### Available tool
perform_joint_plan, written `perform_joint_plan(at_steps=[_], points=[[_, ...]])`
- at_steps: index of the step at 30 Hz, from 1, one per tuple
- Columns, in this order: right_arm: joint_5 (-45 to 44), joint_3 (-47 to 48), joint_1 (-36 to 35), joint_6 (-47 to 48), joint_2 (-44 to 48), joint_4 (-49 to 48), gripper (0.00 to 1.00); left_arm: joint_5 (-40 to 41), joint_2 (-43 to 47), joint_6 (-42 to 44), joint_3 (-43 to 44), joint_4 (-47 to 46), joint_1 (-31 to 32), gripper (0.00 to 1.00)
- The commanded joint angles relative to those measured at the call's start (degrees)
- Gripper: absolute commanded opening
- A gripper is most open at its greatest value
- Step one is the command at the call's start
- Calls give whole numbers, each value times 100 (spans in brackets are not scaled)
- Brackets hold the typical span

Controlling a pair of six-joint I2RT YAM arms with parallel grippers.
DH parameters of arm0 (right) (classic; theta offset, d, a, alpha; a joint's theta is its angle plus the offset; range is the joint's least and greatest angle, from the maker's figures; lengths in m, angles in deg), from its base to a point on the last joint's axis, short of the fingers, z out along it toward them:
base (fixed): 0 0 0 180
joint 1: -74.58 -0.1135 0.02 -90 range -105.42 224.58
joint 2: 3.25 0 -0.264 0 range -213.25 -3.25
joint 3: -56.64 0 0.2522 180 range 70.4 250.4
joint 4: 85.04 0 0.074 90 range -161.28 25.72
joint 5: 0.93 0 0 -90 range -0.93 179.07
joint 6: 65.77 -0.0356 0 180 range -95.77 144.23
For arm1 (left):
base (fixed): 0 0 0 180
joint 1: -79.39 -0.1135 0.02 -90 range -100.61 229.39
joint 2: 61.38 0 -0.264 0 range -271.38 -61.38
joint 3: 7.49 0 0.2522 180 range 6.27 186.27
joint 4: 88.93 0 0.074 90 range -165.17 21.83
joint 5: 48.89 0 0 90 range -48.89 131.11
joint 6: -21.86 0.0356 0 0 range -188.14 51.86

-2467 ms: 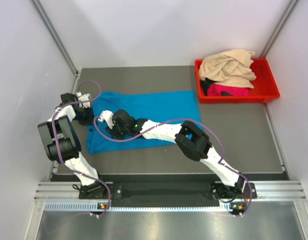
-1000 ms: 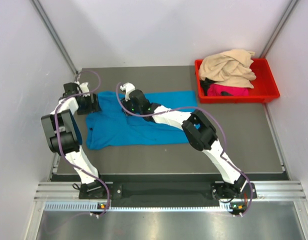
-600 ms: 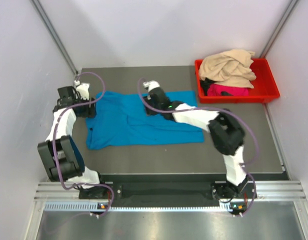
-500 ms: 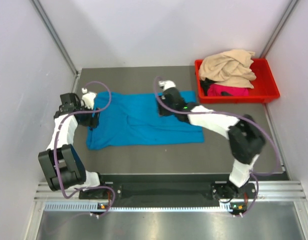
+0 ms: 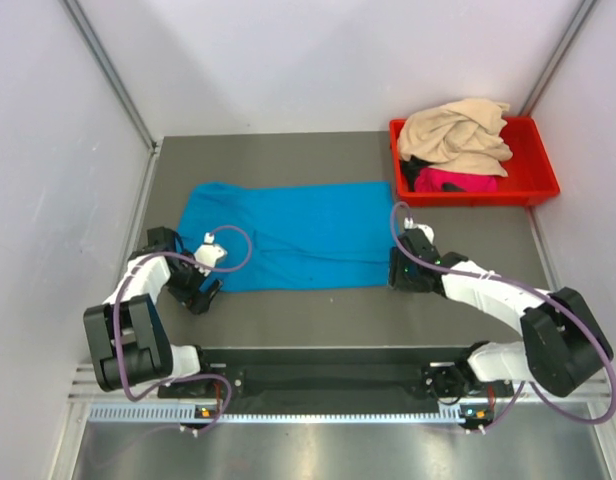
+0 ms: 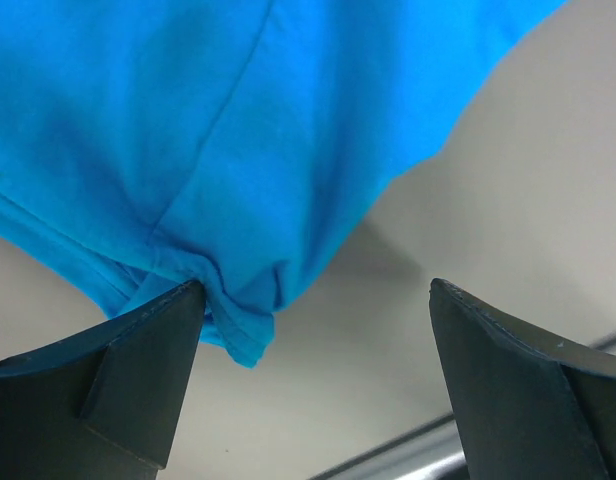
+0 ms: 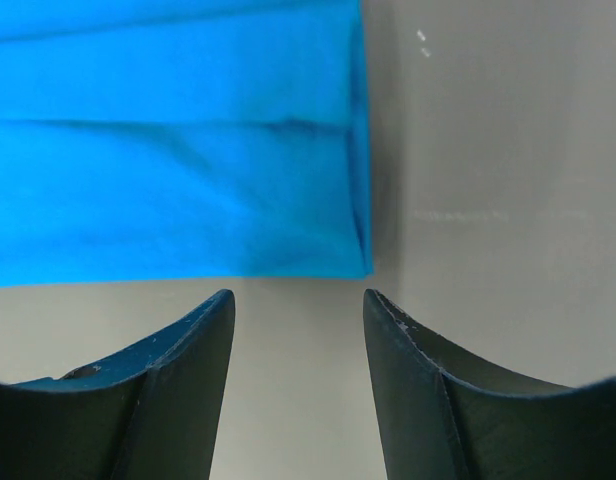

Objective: Fold and stack the t-shirts
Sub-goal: Fold the tshirt

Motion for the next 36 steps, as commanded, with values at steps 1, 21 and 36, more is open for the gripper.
perform_joint_plan(at_steps=[1,21,36], points=[[30,-166,186,-293,271,-123,55,283,180,2,-218,-886,98,99],[-14,-913,819,-460,1026,271,0,1039,303,-175,-642,-1891,151,0],[1077,-755,881,-794,413,-967,51,995,321,195,-246,-818,151,0]])
